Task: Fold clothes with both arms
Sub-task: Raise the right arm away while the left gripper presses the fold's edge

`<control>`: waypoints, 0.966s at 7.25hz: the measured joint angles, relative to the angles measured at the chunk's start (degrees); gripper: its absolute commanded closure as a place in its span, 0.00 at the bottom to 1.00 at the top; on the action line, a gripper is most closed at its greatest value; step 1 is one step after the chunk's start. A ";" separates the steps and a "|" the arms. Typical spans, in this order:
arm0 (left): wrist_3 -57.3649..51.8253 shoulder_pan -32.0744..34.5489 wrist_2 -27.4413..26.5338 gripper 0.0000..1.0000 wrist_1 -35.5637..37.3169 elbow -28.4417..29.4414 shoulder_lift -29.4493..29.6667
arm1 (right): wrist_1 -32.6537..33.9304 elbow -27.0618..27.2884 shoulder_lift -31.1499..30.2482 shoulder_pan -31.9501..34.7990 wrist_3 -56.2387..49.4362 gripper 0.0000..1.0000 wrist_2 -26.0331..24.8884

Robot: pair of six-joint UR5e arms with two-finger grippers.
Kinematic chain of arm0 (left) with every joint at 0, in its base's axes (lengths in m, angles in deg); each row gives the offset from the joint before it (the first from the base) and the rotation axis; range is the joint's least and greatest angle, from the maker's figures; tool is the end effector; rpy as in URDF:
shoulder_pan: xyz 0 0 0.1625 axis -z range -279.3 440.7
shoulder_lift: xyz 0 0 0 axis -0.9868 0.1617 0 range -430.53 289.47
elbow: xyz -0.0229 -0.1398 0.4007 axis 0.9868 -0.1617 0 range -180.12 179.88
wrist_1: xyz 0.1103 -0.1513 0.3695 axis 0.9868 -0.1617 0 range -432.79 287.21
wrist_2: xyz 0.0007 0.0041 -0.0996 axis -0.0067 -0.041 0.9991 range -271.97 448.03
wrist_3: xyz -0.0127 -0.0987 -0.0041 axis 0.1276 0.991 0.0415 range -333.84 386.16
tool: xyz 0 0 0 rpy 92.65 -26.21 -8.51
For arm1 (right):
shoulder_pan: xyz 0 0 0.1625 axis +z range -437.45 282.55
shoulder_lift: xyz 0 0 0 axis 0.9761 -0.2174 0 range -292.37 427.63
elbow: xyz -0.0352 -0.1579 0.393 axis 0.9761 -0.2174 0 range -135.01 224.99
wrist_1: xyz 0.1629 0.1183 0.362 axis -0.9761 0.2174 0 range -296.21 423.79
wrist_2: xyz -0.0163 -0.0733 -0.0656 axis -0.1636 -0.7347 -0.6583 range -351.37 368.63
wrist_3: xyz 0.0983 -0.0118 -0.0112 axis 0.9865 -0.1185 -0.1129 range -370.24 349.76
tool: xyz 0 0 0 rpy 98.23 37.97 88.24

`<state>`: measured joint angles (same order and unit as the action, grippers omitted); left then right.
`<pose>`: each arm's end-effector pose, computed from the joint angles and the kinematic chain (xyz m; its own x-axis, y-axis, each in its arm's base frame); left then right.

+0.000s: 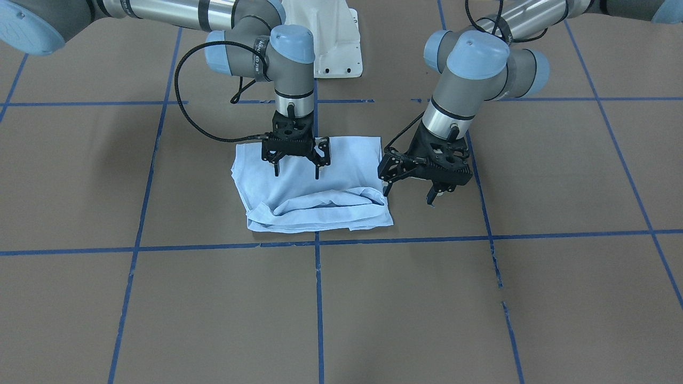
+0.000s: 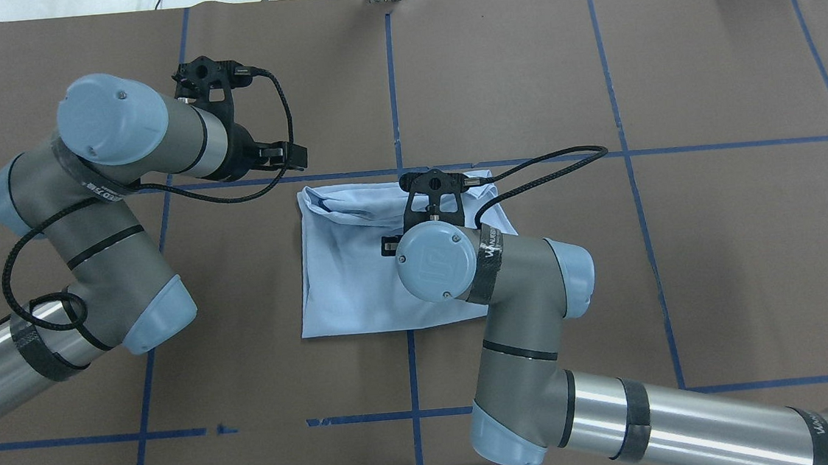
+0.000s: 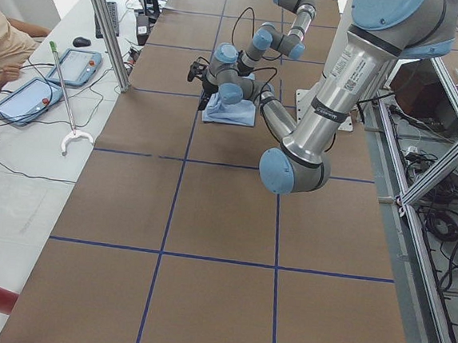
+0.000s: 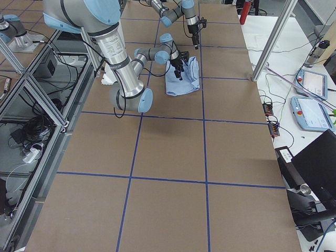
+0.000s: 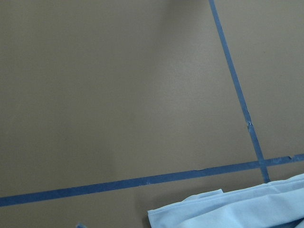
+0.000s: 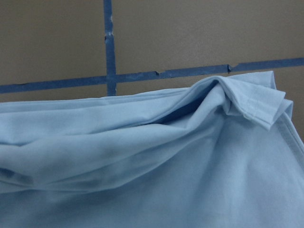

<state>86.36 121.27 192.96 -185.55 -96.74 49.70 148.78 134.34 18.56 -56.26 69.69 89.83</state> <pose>0.4322 -0.5119 0.2572 0.5619 0.1509 -0.8133 0.2080 0.9258 0.3155 -0.6157 -0.3978 0.2285 0.7260 0.0962 0.6809 -0.3368 0.9131 0.2301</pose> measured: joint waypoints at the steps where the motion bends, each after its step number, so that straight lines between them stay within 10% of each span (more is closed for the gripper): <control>1: 0.12 0.03 0.01 0.00 0.00 -0.03 0.00 | -0.02 -1.85 0.28 1.02 -1.96 0.00 -0.16; 5: 0.46 0.02 0.03 0.00 0.00 -0.01 -0.14 | -2.67 -16.17 5.25 12.06 -6.06 0.00 0.38; 7: 0.83 -0.73 -0.09 0.00 0.08 1.02 -0.01 | -6.32 -20.36 7.47 20.05 -6.68 0.00 9.04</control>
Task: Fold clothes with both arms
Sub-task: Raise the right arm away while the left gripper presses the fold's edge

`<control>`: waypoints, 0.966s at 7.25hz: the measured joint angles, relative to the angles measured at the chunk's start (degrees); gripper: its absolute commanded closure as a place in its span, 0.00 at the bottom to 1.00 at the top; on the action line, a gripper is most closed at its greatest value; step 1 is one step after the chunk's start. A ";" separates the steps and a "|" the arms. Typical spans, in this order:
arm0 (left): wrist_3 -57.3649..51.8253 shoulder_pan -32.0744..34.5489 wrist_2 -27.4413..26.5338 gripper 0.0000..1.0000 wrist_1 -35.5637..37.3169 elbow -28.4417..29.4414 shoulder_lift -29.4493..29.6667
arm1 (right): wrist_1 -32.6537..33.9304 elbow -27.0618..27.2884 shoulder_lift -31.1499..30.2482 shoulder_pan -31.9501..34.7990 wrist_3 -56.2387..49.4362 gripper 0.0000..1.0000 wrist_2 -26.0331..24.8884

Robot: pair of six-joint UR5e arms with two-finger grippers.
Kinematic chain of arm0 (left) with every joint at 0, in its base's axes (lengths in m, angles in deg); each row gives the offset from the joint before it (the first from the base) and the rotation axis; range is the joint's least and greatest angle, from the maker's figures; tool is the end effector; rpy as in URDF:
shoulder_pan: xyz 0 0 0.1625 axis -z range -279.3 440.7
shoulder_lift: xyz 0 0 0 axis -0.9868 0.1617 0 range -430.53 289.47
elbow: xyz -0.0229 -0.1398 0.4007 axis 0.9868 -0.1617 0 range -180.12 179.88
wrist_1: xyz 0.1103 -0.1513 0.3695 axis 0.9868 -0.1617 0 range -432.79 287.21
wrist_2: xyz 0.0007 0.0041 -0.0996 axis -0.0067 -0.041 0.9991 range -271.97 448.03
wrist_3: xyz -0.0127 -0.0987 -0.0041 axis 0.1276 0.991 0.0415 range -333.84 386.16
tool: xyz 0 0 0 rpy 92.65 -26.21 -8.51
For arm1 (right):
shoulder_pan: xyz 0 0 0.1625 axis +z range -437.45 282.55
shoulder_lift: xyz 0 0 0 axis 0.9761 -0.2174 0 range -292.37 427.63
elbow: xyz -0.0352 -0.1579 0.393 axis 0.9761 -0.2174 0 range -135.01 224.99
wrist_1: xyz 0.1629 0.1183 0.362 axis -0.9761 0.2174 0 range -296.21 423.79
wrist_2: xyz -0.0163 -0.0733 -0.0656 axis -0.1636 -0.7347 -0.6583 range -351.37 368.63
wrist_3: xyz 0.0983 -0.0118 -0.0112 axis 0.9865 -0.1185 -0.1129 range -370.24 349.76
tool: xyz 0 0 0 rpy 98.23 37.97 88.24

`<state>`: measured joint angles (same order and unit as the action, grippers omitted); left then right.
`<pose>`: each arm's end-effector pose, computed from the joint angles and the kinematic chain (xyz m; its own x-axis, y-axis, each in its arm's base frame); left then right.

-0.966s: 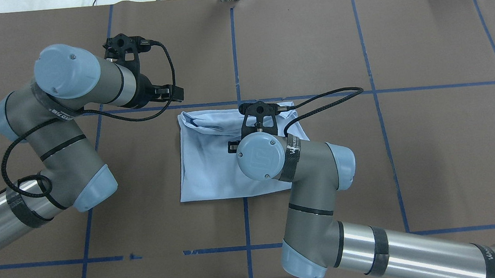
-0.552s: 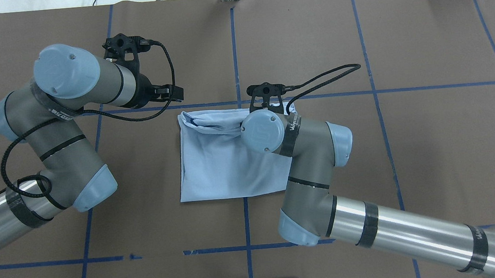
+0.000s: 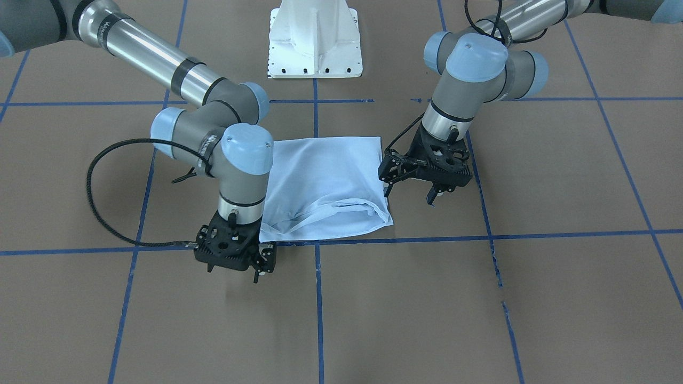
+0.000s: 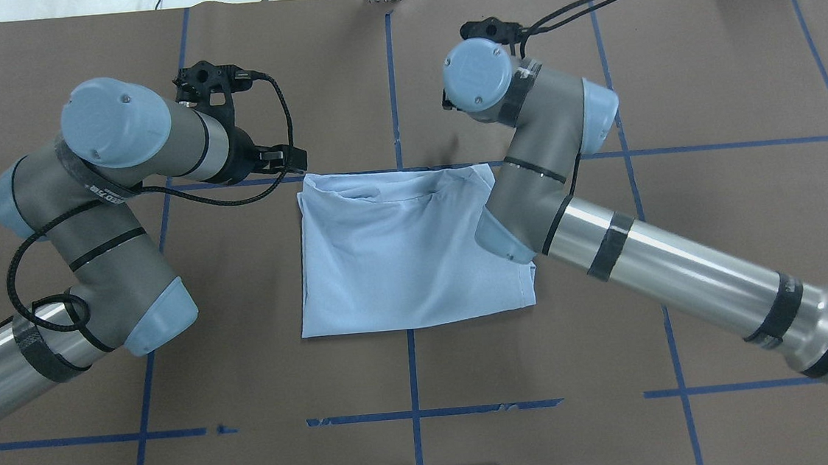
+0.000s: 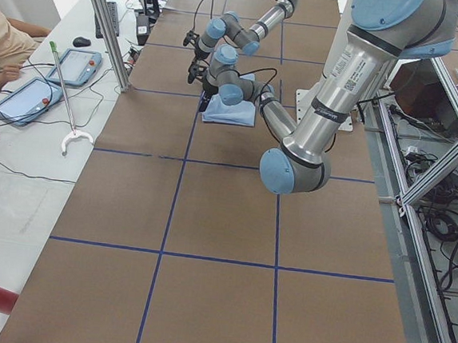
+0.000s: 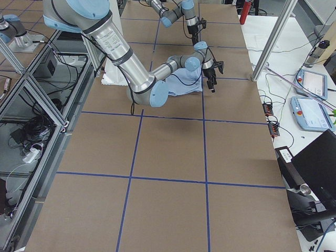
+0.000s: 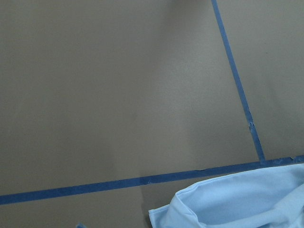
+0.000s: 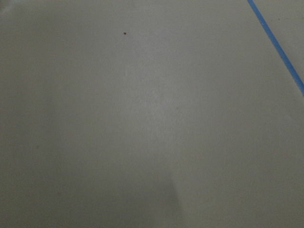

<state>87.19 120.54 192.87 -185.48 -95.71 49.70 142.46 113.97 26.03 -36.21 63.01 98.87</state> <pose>0.4423 -0.5096 0.2655 0.5697 0.1343 -0.8108 0.2010 0.9338 0.2959 -0.5188 -0.6313 0.2798 0.7512 0.2754 0.5998 -0.4602 0.8700 0.1769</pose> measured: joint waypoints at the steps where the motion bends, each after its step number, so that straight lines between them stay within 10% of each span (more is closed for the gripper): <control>1: 0.76 -1.71 -0.31 0.00 0.08 0.85 0.24 | -0.79 -0.29 0.33 2.70 -0.19 0.00 4.60; 7: 5.66 -9.76 -6.91 0.00 0.40 9.63 5.15 | -1.23 0.24 0.45 4.55 -0.65 0.00 8.10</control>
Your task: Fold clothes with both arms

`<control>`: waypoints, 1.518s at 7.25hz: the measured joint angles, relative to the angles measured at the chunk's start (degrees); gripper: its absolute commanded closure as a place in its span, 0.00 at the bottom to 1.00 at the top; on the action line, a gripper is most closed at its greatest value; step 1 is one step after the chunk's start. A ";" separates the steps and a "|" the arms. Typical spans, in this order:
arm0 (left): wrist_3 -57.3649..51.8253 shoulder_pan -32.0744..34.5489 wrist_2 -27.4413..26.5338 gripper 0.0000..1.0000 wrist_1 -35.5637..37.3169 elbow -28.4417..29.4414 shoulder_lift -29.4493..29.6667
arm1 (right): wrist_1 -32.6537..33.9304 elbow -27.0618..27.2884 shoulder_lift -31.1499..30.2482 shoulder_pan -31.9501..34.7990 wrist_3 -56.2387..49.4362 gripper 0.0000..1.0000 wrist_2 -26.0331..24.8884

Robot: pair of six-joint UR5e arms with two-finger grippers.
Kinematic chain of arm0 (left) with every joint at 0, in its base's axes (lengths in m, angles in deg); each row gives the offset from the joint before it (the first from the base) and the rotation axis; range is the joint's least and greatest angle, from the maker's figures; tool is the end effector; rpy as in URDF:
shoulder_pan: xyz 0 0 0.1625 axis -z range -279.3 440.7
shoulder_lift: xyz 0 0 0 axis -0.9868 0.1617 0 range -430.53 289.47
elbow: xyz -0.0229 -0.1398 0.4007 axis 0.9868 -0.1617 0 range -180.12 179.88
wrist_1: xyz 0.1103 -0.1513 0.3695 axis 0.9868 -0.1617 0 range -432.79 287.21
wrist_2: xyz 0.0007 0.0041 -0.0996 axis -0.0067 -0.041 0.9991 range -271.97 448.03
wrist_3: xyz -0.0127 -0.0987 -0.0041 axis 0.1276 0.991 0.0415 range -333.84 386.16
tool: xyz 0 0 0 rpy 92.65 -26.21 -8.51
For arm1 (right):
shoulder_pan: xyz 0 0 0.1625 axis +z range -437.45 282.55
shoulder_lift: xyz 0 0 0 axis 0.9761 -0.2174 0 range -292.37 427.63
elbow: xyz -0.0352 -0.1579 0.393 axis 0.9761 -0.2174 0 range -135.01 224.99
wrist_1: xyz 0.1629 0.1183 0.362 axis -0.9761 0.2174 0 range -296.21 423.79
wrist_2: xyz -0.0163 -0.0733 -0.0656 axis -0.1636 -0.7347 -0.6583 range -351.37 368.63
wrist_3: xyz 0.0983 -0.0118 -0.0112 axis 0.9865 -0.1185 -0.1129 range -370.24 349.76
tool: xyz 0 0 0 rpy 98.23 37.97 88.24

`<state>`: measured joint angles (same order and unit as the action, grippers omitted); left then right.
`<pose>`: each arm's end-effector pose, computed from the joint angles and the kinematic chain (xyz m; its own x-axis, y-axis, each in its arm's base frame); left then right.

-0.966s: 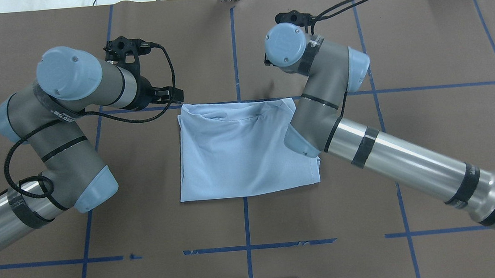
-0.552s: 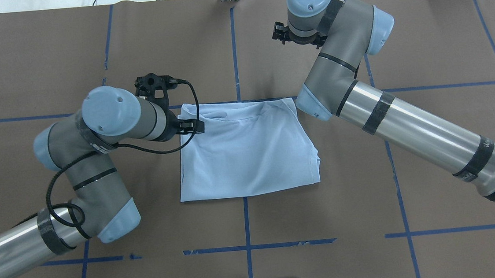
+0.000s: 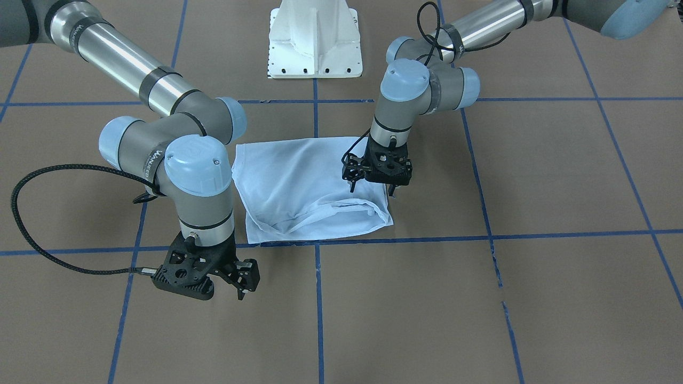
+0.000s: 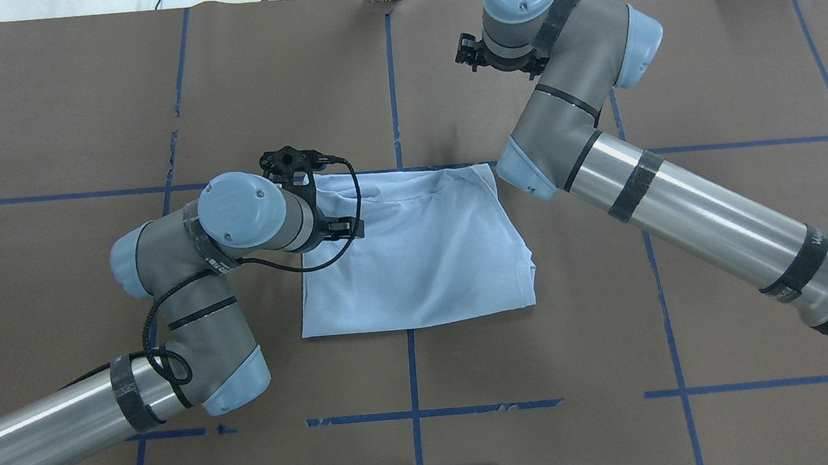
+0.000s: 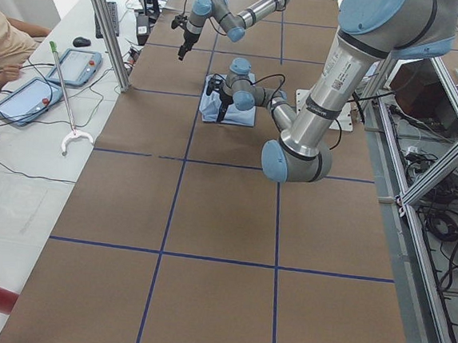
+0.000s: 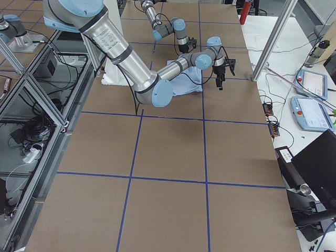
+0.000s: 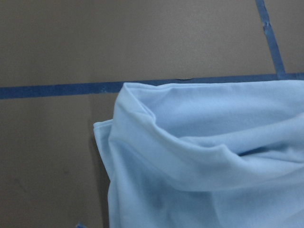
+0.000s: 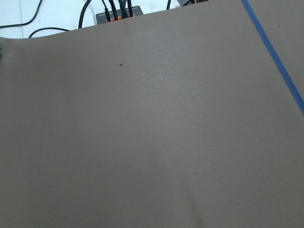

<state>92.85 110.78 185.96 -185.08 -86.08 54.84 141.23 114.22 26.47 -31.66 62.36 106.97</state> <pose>0.5626 -0.4642 0.2834 0.6298 0.0880 -0.7717 0.1647 0.9559 0.2434 -0.4769 -0.6605 0.2676 0.6973 0.2926 0.6543 -0.4556 0.8857 0.0895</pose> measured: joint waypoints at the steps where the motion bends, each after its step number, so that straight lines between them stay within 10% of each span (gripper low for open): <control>1: 0.02 1.07 -0.04 0.00 -0.05 2.31 1.36 | -0.01 0.02 -0.09 0.03 0.00 0.00 0.03; 7: -7.08 12.93 0.82 0.00 -4.25 13.91 6.17 | -0.05 0.11 -0.83 0.27 -0.97 0.00 2.54; 11: -14.14 15.42 6.26 0.00 -1.15 -3.02 -2.85 | 3.16 7.15 -8.94 7.78 -17.87 0.00 13.73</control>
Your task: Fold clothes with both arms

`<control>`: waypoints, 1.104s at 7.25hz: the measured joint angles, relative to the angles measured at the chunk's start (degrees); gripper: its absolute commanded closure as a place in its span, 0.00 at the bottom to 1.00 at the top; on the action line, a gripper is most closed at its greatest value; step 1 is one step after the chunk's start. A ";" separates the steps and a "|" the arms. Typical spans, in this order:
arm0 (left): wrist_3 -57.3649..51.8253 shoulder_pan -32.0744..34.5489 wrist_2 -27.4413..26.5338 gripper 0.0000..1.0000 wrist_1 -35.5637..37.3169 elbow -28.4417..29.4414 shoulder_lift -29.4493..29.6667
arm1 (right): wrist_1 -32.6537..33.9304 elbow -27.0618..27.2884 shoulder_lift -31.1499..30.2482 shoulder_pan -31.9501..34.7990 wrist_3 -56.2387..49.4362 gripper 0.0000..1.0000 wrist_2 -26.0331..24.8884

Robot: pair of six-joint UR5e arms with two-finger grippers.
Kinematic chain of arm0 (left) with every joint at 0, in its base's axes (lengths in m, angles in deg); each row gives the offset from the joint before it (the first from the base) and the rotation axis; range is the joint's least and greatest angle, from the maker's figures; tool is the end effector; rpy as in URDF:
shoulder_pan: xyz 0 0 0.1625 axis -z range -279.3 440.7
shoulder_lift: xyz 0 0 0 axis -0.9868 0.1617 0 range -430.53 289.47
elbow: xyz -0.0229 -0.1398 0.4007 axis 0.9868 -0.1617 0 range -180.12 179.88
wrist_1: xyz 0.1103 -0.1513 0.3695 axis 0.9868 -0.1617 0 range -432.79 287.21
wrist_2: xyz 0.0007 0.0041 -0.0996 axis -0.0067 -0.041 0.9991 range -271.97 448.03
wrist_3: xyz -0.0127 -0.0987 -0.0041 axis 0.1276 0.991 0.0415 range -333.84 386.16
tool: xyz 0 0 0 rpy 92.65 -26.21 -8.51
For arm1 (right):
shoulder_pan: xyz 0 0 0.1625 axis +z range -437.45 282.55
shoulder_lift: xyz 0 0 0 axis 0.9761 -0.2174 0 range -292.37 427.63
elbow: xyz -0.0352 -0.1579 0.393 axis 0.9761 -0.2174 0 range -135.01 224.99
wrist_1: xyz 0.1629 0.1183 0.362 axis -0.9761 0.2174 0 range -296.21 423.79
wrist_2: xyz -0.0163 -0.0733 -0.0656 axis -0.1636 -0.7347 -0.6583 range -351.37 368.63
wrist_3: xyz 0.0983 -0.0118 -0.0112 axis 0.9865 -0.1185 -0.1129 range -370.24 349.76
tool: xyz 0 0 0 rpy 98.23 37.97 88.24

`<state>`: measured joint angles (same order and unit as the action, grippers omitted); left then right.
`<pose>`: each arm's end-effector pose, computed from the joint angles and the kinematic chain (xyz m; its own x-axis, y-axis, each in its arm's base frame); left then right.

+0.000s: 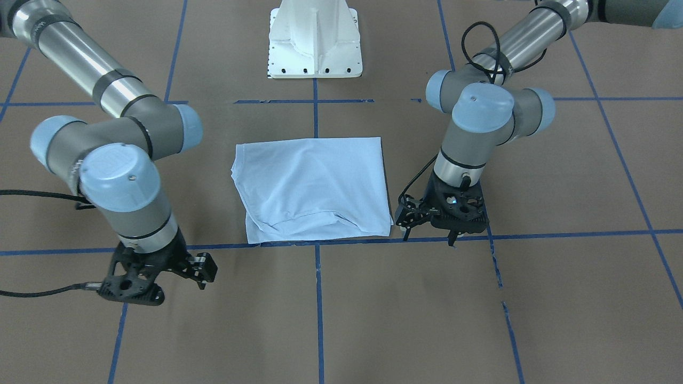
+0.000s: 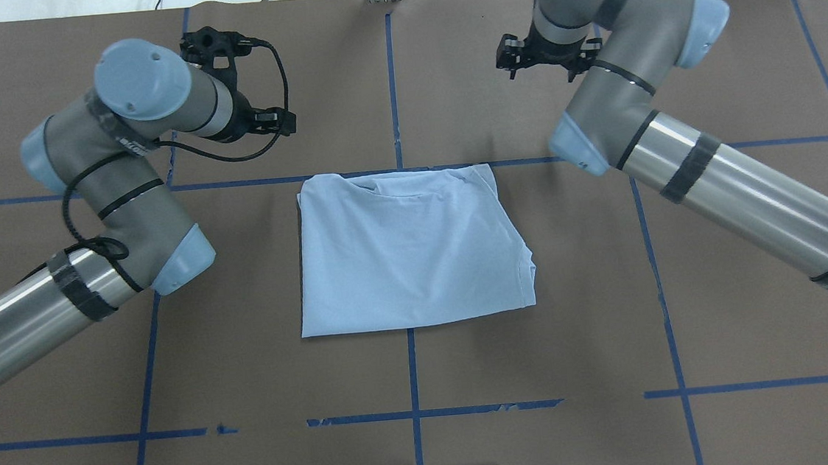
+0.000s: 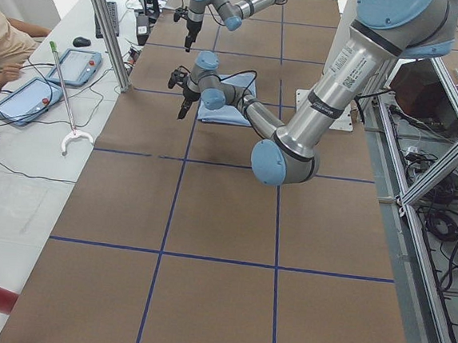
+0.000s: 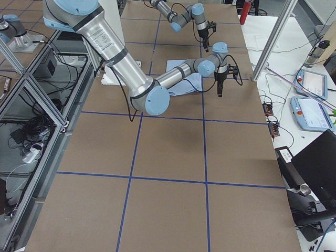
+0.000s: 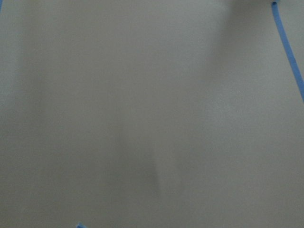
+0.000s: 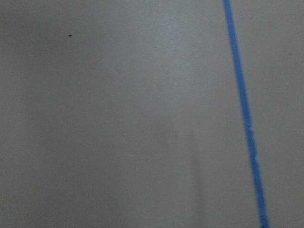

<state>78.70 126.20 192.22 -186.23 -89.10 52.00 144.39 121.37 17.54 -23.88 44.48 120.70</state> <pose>0.4123 -0.5751 0.2897 0.6546 0.1750 -0.7354 0.1926 0.9021 0.3861 -0.3738 -0.6677 0.3317 0.7492 0.1138 0.6525 -0.2238 0.9707 0.0877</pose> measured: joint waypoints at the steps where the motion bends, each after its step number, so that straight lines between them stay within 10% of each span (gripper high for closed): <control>1: -5.20 2.27 2.20 0.00 3.86 -6.52 -3.75 | 2.73 3.91 -4.26 4.43 -9.33 0.00 3.22; 5: -31.87 17.39 14.82 0.00 8.27 -19.05 -21.38 | 6.21 12.86 -27.05 25.47 -47.34 0.00 13.62; 8: -42.82 26.62 25.20 0.00 8.38 -18.67 -31.61 | 4.88 17.11 -43.18 31.72 -52.39 0.00 16.43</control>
<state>35.88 152.82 217.42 -177.85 -107.77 20.39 149.27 138.47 -25.65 7.84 -7.90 137.14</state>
